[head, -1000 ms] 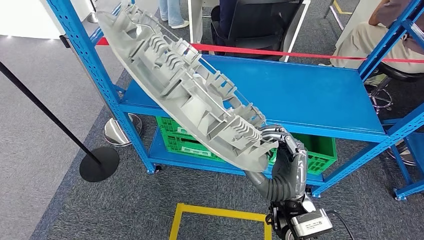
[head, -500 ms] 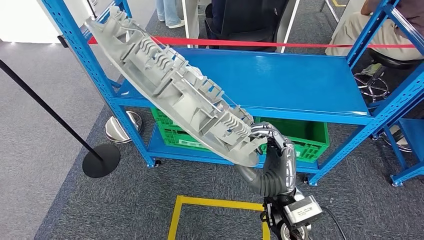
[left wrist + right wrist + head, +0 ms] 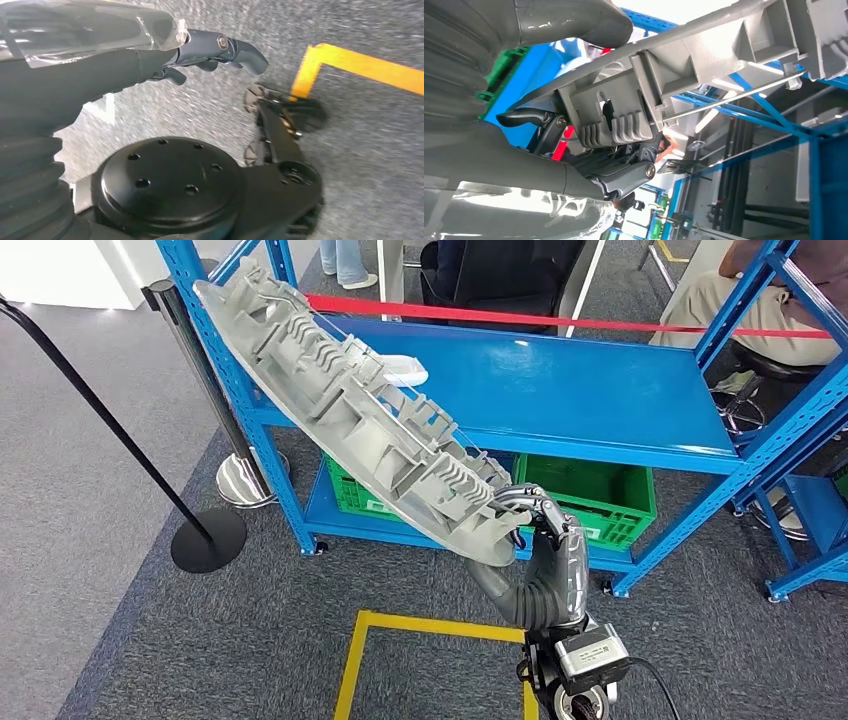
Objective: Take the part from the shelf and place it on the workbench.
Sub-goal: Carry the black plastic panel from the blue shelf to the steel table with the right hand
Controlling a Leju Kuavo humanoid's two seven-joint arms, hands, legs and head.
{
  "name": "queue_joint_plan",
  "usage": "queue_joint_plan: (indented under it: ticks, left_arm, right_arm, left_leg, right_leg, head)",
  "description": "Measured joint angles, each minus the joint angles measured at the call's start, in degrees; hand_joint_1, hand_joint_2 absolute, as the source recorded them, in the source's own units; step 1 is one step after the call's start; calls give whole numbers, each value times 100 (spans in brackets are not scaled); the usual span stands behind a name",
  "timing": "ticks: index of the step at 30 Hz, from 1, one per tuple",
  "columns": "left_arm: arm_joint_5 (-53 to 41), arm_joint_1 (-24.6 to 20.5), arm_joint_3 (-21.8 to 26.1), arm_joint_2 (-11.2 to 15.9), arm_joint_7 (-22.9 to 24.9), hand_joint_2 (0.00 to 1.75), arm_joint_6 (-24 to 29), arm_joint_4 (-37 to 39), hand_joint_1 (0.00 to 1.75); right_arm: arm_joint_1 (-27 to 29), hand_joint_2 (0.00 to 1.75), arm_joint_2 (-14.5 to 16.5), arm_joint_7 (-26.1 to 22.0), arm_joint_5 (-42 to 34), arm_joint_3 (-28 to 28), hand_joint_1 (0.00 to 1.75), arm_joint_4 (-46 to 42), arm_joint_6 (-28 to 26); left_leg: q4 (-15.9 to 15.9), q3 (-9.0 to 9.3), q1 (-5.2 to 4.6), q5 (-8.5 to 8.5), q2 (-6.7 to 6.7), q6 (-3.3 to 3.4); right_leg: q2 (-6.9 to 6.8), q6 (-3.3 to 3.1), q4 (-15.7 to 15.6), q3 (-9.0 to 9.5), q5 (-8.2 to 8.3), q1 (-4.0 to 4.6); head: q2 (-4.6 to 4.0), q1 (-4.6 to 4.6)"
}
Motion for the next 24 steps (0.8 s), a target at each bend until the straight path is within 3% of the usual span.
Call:
queue_joint_plan:
  ticks: [1, 2, 3, 5, 7, 9, 11, 13, 15, 16, 17, 18, 19, 20, 22, 23, 24]
  left_arm:
    - [-19, 1, -3, 1, 6, 175, -4, 0, 0]
    - [-29, 1, -4, 1, 10, 175, -7, 1, 0]
    - [-33, 1, -4, 1, 11, 175, -7, 1, 0]
    - [-34, 0, -4, -2, 11, 175, -6, 2, 0]
    - [-35, -2, -4, -8, 9, 175, -5, 2, 0]
    - [-37, -5, -4, -14, 5, 175, -5, 1, 0]
    - [-39, -7, -4, -14, 1, 175, -4, 0, 0]
    - [-39, -6, -4, -8, -2, 175, -3, 0, 0]
    - [-39, -10, -4, 0, -8, 175, -3, -2, 0]
    - [-38, -13, -4, 4, -14, 175, -3, -3, 0]
    - [-38, -16, -4, 7, -20, 175, -3, -4, 0]
    - [-38, -18, -4, 9, -26, 175, -1, -4, 0]
    - [-39, -19, -4, 9, -27, 175, 3, -4, 0]
    - [-40, -19, -4, 8, -27, 175, 7, -4, 0]
    - [-43, -28, -5, -1, -27, 175, 12, -4, 0]
    - [-48, -32, -5, -5, -27, 175, 13, -4, 0]
    - [-55, -34, -6, -8, -27, 175, 15, -4, 0]
  right_arm:
    - [21, 175, 16, 1, 27, -30, 175, 0, 43]
    - [42, 175, 33, 4, 51, -59, 175, 0, 82]
    - [56, 175, 50, 10, 73, -87, 175, 0, 114]
    - [68, 175, 92, 28, 117, -134, 175, -1, 161]
    - [71, 175, 140, 43, 142, -169, 175, -4, 196]
    - [84, 175, 178, 50, 155, -199, 175, -9, 225]
    - [95, 175, 202, 56, 169, -223, 175, -12, 240]
    - [99, 175, 236, 60, 180, -240, 175, -15, 251]
    - [101, 175, 268, 60, 188, -255, 175, -18, 271]
    - [102, 175, 275, 60, 190, -263, 175, -19, 285]
    - [105, 175, 278, 61, 192, -273, 175, -18, 298]
    - [108, 175, 278, 63, 193, -282, 175, -17, 310]
    - [111, 175, 279, 64, 195, -290, 175, -17, 319]
    - [112, 175, 280, 66, 196, -297, 175, -18, 325]
    - [112, 175, 292, 67, 200, -311, 175, -21, 334]
    - [109, 175, 301, 68, 203, -316, 175, -23, 336]
    - [107, 175, 312, 69, 205, -320, 175, -25, 336]
  left_leg:
    - [8, -77, -9, 61, 10, 6]
    - [21, -156, -17, 119, 18, 8]
    - [39, -233, -21, 170, 23, 5]
    - [89, -373, -23, 255, 26, -16]
    - [138, -466, -34, 325, 23, -65]
    - [153, -506, -36, 403, 22, -135]
    - [157, -540, -23, 439, 14, -209]
    - [361, -642, -10, 154, -1, -280]
    - [988, -829, 1, -417, -7, -341]
    - [1364, -911, 2, -626, -7, -360]
    - [1648, -938, 3, -712, -7, -372]
    - [1755, -879, 5, -673, -7, -375]
    - [1633, -709, 10, -542, -6, -374]
    - [1309, -437, 19, -398, -6, -369]
    - [459, 164, 26, -314, -30, -345]
    - [168, 342, 18, -337, -47, -320]
    - [24, 410, 2, -371, -64, -286]
  right_leg:
    - [0, 8, 379, -89, -189, 1]
    - [1, 6, 616, -99, -244, 2]
    - [1, -4, 628, 8, -175, 3]
    - [0, -43, 10, 544, 98, 7]
    - [0, -86, -809, 1097, 161, 21]
    - [6, -135, -1110, 1230, 118, 48]
    - [5, -216, -1110, 1140, 196, 45]
    - [-7, -310, -1119, 1037, 310, 24]
    - [-14, -354, -1115, 900, 432, 20]
    - [-16, -354, -1109, 828, 497, 20]
    - [-17, -348, -1103, 752, 559, 21]
    - [-18, -338, -1094, 679, 616, 21]
    - [-17, -324, -1082, 607, 666, 20]
    - [-15, -305, -1069, 544, 710, 18]
    - [-13, -251, -1044, 452, 787, 32]
    - [-16, -214, -1040, 427, 828, 38]
    - [-20, -175, -1042, 408, 871, 39]
  head:
    - [0, 1]
    - [0, 0]
    - [0, -1]
    - [-1, 0]
    - [0, -5]
    - [0, 0]
    - [0, 16]
    - [0, 4]
    - [0, -14]
    - [0, -15]
    - [0, -15]
    - [0, -16]
    - [0, -16]
    - [0, -17]
    - [0, -14]
    - [0, -9]
    - [0, -8]
